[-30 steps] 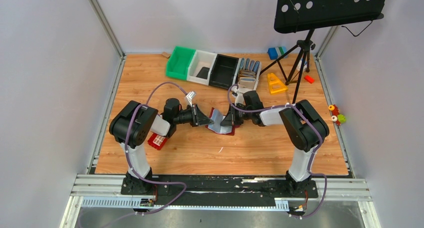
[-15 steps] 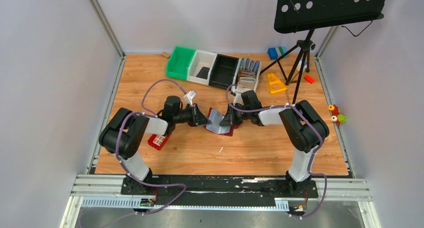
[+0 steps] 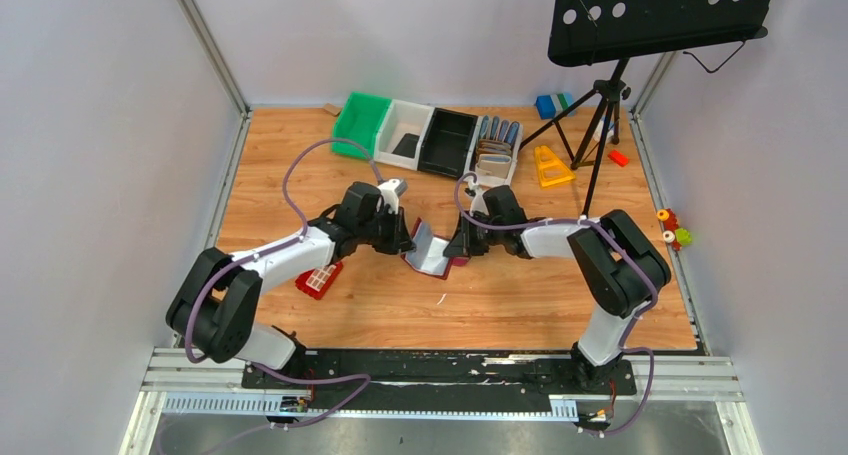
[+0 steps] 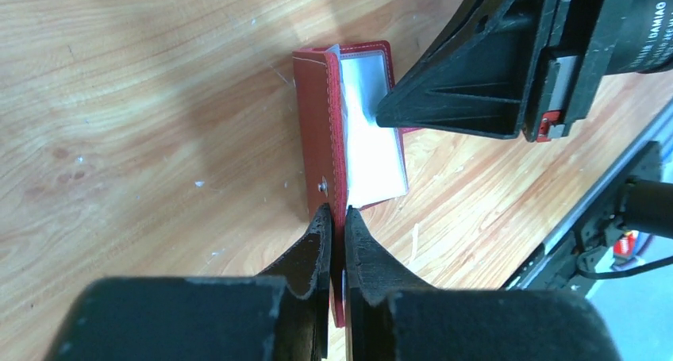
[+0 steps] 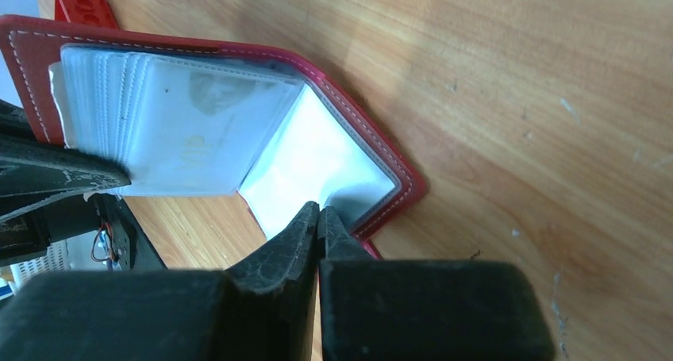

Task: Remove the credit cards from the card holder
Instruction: Remove the credit card from the card holder.

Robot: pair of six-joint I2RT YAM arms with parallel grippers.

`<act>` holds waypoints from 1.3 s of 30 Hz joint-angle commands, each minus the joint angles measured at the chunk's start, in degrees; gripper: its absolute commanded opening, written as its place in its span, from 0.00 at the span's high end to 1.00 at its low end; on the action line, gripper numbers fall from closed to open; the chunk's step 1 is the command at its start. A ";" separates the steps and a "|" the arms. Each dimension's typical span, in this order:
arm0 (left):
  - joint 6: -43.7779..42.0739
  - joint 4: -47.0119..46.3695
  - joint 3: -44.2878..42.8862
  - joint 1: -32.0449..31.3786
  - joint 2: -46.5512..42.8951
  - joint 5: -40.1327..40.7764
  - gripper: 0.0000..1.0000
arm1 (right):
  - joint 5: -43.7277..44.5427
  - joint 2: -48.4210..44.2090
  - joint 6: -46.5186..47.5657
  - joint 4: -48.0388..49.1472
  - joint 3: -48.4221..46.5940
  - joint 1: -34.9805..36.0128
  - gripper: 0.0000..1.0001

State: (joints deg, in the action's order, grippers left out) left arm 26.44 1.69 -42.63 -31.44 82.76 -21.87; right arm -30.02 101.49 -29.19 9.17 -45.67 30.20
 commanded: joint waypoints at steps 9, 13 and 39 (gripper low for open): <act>-1.71 8.52 -7.66 -9.38 3.23 10.96 1.00 | 2.48 0.78 -2.09 0.07 1.42 2.23 0.97; -0.36 5.86 -7.50 -9.43 4.67 6.93 1.00 | 1.64 2.31 -2.22 0.65 1.20 2.18 0.97; 1.86 1.32 -1.59 -1.16 4.56 -1.12 0.94 | -4.83 2.52 -6.69 5.14 -0.95 2.53 0.87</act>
State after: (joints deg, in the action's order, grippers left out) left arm 28.23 3.22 -46.33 -34.50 89.08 -22.11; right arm -33.17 103.04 -34.70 13.15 -44.62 31.88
